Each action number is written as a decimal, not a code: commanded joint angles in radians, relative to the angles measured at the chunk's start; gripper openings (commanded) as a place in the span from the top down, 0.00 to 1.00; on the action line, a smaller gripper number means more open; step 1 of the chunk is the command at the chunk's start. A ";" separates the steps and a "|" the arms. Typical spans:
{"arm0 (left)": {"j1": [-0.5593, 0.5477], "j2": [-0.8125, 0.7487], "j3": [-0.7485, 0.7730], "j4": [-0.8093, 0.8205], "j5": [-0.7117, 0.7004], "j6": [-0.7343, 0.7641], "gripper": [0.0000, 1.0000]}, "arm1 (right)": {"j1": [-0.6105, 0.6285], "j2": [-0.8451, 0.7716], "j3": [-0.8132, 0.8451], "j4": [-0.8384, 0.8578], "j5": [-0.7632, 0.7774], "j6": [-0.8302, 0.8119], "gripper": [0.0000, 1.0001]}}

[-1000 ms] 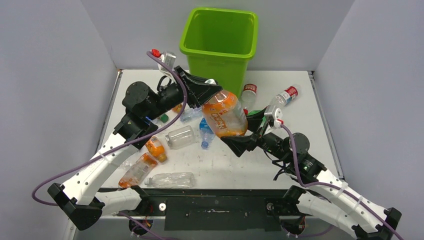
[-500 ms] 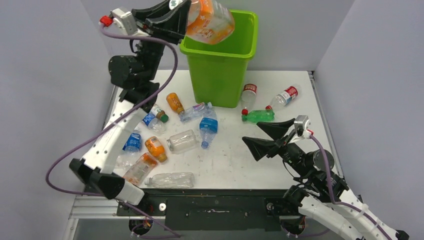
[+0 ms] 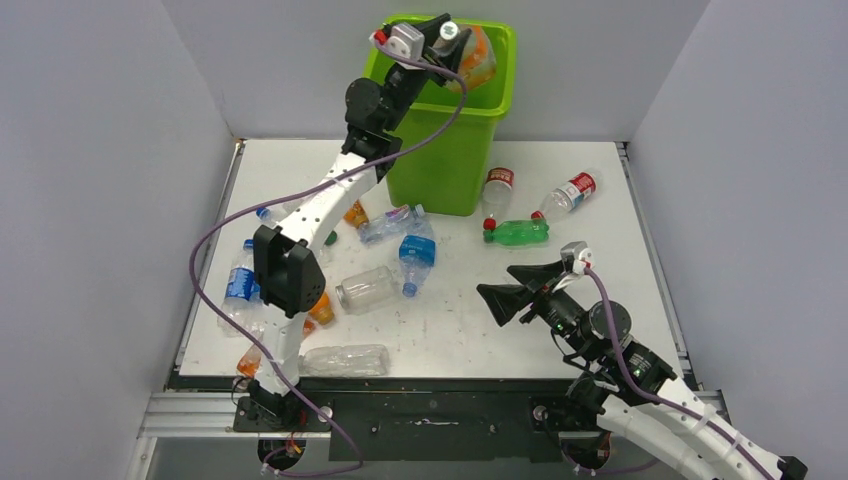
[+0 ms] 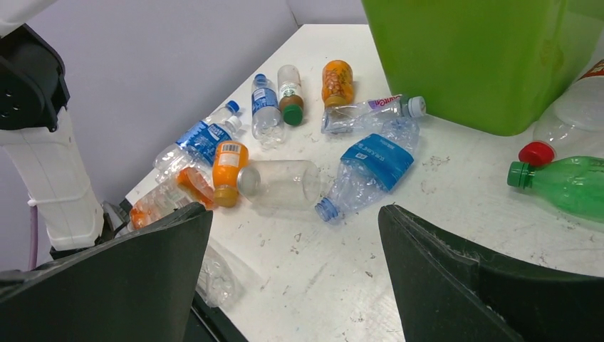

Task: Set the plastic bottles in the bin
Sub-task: Place the plastic bottle in the trash bin, then pick up the plastic bottle from the corner of the board.

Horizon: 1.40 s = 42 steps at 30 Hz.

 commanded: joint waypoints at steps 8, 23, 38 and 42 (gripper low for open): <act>-0.056 -0.068 0.170 0.010 -0.050 0.115 0.04 | 0.008 0.034 0.012 0.010 0.059 -0.030 0.10; -0.441 -0.998 -0.734 -0.586 -0.608 0.117 0.04 | 0.014 0.258 0.005 0.045 -0.177 -0.018 0.10; -0.362 -1.561 -1.427 -0.879 -1.106 -0.069 0.04 | 0.611 0.964 0.284 0.147 0.211 -0.354 0.10; -0.262 -1.669 -1.472 -0.871 -1.062 -0.138 0.04 | 0.624 1.038 0.315 0.228 0.182 -0.450 0.10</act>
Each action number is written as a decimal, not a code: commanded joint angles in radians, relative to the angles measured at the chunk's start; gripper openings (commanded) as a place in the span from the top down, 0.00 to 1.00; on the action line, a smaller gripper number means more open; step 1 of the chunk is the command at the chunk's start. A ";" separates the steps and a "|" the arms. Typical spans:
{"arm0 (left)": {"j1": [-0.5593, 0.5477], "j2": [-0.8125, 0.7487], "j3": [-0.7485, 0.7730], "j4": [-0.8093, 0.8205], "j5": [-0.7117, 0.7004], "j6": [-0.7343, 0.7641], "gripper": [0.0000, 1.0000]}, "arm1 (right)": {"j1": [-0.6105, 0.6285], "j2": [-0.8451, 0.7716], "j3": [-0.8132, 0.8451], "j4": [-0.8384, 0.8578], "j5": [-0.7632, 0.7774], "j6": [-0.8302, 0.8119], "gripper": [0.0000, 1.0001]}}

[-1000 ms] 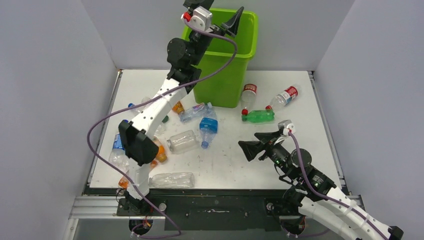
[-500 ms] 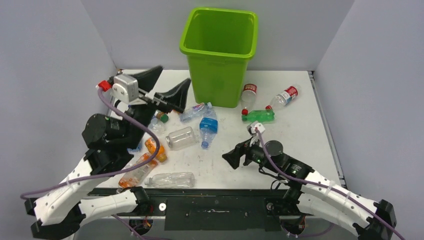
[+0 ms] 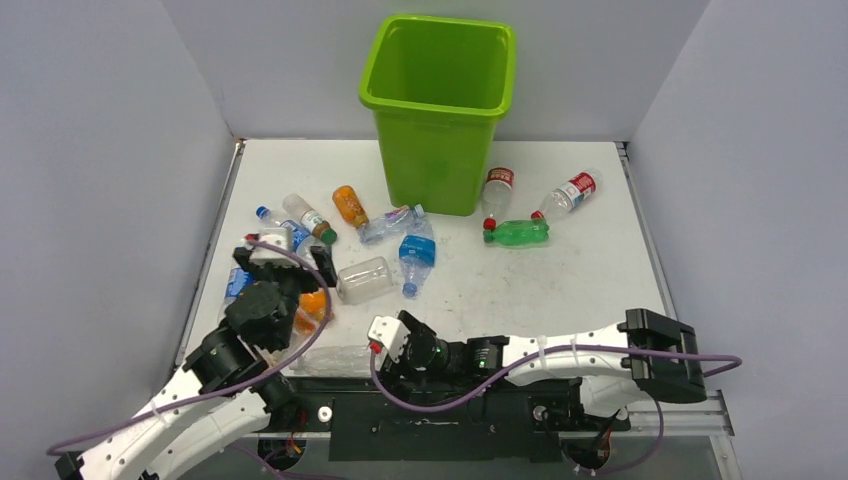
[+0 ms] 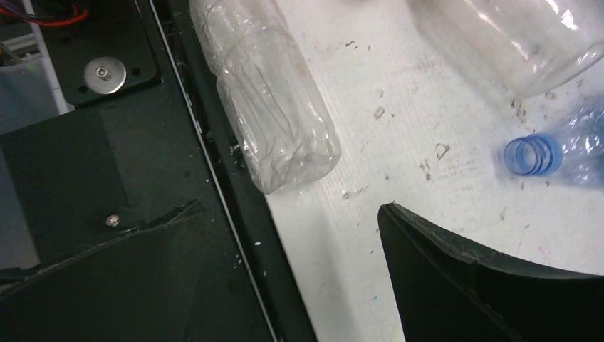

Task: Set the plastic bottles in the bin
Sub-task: Pick up the plastic bottle from the corner of the board.

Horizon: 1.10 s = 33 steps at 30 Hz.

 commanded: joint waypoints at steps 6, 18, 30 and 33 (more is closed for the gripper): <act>0.096 -0.235 -0.057 0.106 -0.096 -0.089 0.04 | 0.009 0.162 0.163 0.121 -0.067 -0.265 0.10; 0.094 -0.283 -0.082 0.137 -0.117 -0.064 0.04 | -0.009 0.412 0.362 -0.048 -0.165 -0.345 0.07; 0.095 -0.262 -0.071 0.125 -0.041 -0.075 0.03 | -0.016 0.405 0.248 0.044 -0.089 -0.328 0.29; 0.095 -0.265 -0.072 0.128 -0.034 -0.076 0.03 | -0.016 0.353 0.197 0.078 -0.069 -0.311 0.47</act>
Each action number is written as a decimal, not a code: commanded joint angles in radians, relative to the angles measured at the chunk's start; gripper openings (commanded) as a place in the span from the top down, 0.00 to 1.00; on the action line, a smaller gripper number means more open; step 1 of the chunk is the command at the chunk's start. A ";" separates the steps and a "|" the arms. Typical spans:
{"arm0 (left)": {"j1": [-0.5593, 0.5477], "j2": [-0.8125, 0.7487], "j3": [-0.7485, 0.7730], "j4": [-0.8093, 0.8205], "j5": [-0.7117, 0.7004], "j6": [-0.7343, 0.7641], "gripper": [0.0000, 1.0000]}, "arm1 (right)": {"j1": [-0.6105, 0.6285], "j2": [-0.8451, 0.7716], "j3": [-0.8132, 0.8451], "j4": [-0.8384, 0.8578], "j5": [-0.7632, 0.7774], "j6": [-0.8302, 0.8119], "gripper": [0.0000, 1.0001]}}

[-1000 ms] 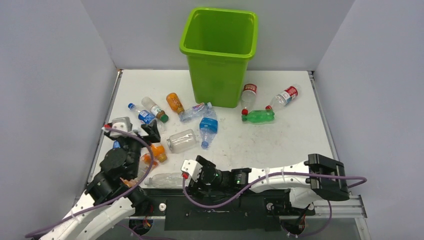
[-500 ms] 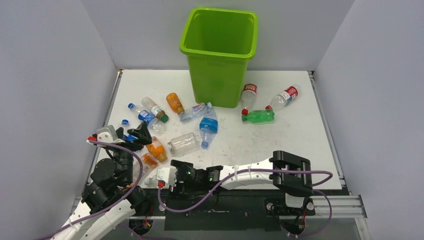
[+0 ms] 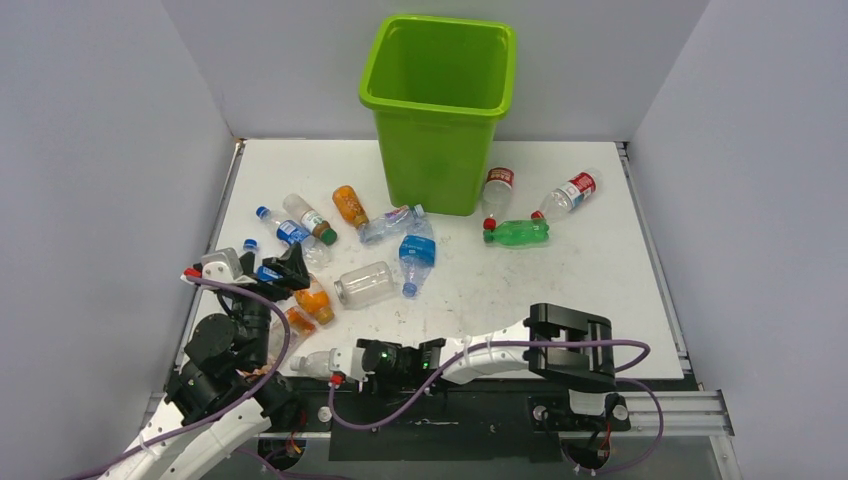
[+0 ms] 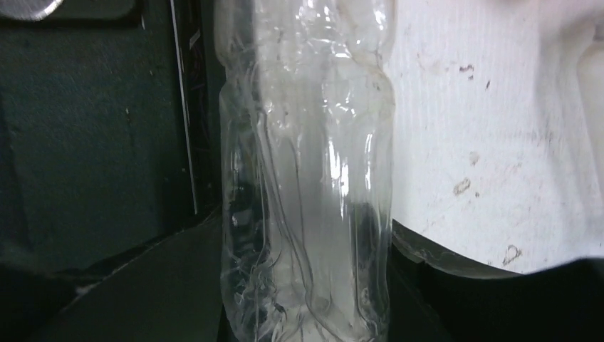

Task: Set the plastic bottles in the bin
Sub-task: Pick up the plastic bottle from the corner of the board.

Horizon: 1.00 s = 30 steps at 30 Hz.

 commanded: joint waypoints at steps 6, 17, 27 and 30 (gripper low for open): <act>0.008 0.007 0.007 0.051 0.055 0.006 0.03 | 0.004 -0.236 -0.153 0.156 0.066 0.045 0.63; 0.003 -0.038 0.000 0.286 0.263 0.071 0.04 | 0.059 -0.781 -0.353 0.118 0.279 0.205 0.70; 0.003 0.389 0.690 -0.345 0.551 0.027 0.04 | 0.057 -1.074 -0.548 0.308 0.427 0.288 0.73; 0.005 0.367 0.596 -0.289 0.722 0.014 0.04 | 0.058 -1.120 -0.595 0.412 0.427 0.314 0.73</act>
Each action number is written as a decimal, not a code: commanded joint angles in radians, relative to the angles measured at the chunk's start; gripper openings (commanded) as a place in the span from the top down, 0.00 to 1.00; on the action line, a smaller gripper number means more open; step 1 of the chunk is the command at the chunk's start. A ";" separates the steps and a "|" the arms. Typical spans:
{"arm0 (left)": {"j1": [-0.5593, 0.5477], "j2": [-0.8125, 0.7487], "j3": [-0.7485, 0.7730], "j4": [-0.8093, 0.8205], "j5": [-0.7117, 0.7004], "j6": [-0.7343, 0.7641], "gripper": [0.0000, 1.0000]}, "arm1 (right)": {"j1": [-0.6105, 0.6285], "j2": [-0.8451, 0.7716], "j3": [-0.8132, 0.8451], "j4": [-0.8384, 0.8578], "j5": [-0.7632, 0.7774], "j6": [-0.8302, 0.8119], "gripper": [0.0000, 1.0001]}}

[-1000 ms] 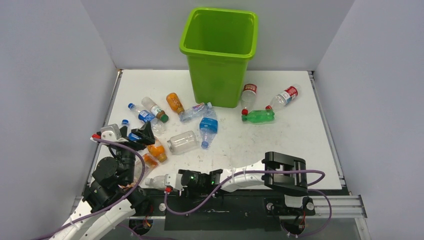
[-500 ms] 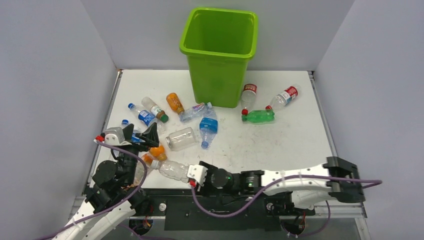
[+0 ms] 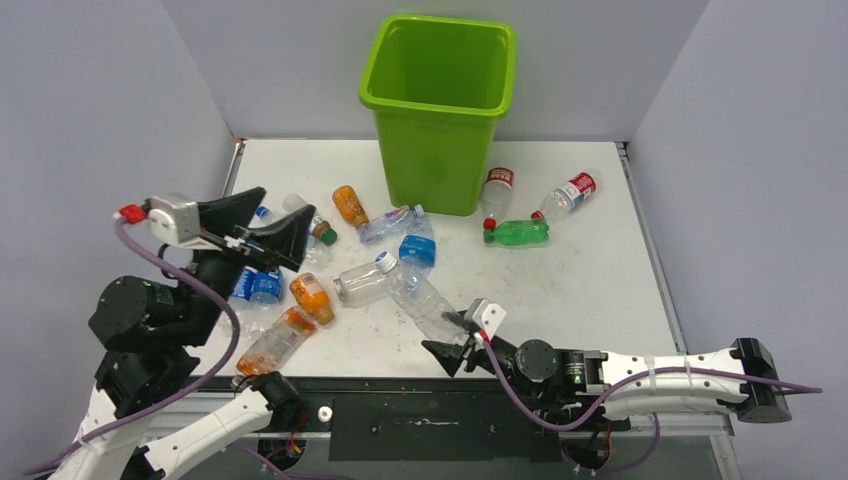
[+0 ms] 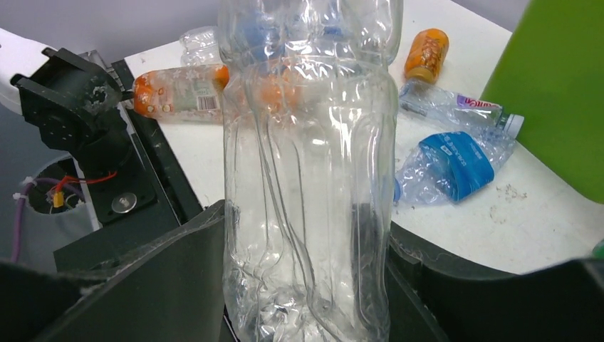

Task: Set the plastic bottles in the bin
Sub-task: Pick up the plastic bottle from the corner of the board.

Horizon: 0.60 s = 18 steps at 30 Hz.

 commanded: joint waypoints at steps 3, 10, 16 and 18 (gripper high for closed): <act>0.004 -0.046 -0.260 0.027 0.373 -0.092 0.04 | -0.001 -0.075 -0.056 0.252 0.016 0.076 0.73; 0.006 -0.140 -0.610 0.608 0.507 -0.351 0.04 | -0.001 -0.098 -0.072 0.334 -0.049 0.100 0.74; 0.011 -0.060 -0.644 0.794 0.592 -0.486 0.04 | -0.001 -0.123 -0.087 0.372 -0.070 0.106 0.75; 0.013 -0.050 -0.656 0.879 0.631 -0.527 0.04 | -0.001 -0.122 -0.088 0.369 -0.070 0.107 0.75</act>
